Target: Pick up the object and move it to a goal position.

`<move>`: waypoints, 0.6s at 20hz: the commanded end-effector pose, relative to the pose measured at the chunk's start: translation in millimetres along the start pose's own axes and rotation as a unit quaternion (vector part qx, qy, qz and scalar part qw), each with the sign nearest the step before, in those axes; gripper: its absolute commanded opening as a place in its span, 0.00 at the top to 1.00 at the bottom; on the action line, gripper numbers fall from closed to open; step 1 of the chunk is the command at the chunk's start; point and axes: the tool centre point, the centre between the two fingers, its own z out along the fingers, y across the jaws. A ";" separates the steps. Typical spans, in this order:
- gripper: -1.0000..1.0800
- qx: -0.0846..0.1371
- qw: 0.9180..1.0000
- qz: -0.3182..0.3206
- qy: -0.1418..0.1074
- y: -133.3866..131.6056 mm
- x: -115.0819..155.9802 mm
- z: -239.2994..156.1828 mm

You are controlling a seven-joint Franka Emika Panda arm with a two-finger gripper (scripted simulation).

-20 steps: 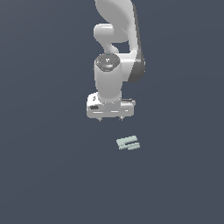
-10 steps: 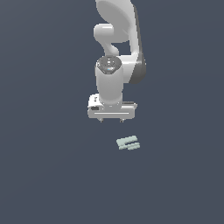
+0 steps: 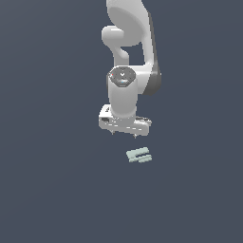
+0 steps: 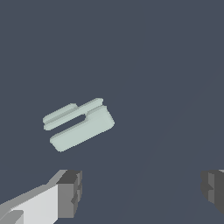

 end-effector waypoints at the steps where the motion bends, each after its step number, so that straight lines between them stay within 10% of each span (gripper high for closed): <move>1: 0.04 0.000 1.000 0.031 0.000 -4.5 2.1 4.4; 12: 0.04 -0.001 0.986 0.166 0.000 -24.0 10.8 24.3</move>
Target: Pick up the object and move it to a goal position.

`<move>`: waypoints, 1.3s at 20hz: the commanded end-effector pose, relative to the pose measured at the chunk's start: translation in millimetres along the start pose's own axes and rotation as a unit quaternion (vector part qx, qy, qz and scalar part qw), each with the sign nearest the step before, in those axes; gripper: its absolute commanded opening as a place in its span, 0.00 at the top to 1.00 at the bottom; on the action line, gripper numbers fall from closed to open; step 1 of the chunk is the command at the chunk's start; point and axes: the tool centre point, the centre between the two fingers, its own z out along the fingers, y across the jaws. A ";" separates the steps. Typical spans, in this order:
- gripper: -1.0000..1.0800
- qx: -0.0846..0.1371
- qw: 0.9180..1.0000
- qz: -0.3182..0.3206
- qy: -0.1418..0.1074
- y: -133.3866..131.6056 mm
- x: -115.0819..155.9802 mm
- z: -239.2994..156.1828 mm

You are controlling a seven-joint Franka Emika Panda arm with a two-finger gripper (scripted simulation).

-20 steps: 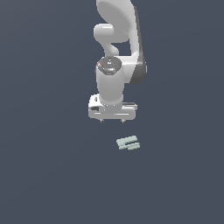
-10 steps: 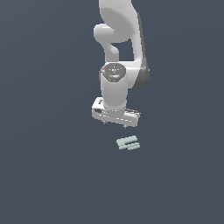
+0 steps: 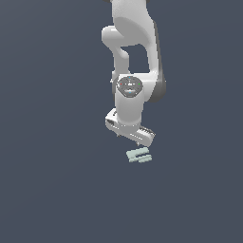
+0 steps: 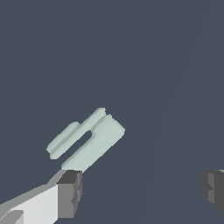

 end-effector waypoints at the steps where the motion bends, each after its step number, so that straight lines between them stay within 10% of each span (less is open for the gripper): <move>1: 0.04 0.000 0.999 0.032 0.000 -4.9 0.5 4.6; 13: 0.04 -0.002 0.984 0.178 0.003 -27.9 1.4 26.9; 26: 0.04 -0.004 0.945 0.326 0.010 -52.0 0.5 50.6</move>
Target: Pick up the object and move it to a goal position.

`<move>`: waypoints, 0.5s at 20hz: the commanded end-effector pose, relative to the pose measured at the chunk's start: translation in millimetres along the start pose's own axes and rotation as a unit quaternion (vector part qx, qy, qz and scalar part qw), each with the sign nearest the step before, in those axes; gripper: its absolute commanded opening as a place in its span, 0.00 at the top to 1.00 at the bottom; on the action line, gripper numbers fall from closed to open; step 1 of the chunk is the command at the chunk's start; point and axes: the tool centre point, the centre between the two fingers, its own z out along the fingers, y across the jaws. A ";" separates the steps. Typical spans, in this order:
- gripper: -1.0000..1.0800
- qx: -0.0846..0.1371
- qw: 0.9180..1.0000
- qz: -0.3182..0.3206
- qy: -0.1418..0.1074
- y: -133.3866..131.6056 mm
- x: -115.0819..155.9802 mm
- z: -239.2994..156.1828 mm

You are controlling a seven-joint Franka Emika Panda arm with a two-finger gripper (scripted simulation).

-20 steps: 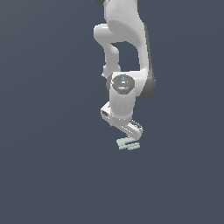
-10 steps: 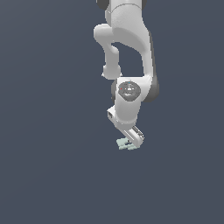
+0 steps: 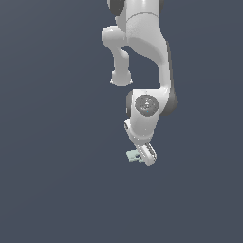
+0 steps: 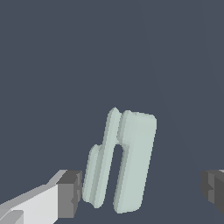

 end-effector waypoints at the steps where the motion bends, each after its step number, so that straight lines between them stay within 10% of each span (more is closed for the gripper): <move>1: 0.04 0.000 1.000 0.027 0.001 -3.2 -2.6 3.9; 10: 0.04 0.000 0.996 0.084 0.005 -10.0 -9.0 12.8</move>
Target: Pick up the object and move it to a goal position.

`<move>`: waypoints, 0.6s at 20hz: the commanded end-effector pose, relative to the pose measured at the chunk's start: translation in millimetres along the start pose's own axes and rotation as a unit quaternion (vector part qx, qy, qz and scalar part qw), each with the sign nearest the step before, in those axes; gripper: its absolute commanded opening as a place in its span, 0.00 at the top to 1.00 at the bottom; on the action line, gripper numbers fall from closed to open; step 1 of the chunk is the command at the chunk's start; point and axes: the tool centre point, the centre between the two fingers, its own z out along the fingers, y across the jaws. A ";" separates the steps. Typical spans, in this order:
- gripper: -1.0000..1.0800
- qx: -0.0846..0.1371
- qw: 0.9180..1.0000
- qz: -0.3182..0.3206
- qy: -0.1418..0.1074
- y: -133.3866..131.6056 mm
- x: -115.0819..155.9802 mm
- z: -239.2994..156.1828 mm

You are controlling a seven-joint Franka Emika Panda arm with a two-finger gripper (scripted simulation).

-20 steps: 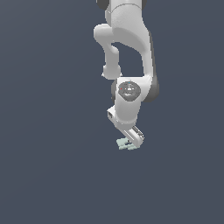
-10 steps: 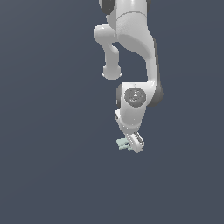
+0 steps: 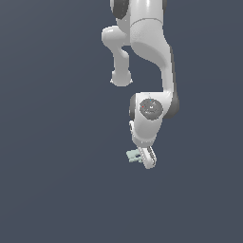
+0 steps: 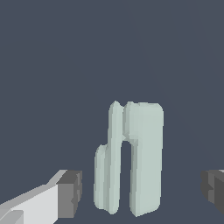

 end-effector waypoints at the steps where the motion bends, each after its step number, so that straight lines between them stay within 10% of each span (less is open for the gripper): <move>1: 0.04 0.000 1.000 0.011 0.001 -1.1 -1.2 1.5; 12: 0.04 0.000 1.000 0.017 0.001 -1.5 -2.1 11.5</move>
